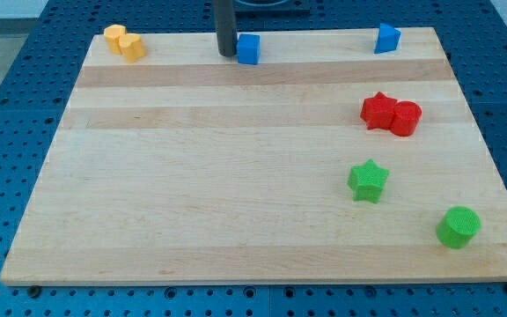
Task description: Move the blue cube left to the blue triangle
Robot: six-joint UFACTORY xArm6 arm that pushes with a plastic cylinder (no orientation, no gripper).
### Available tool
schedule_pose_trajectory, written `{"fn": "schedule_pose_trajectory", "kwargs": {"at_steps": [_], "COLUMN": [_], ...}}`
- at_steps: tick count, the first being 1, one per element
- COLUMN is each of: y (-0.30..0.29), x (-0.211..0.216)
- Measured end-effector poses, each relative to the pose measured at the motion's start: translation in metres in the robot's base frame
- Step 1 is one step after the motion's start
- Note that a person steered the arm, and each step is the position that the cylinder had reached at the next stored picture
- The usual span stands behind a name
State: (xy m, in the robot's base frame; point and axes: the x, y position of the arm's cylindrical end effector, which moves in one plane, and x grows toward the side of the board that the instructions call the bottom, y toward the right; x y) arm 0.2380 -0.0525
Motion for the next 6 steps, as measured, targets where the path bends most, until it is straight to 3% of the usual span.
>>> {"fn": "schedule_pose_trajectory", "kwargs": {"at_steps": [4, 6], "y": [0.109, 0.115], "x": [0.000, 0.013]}}
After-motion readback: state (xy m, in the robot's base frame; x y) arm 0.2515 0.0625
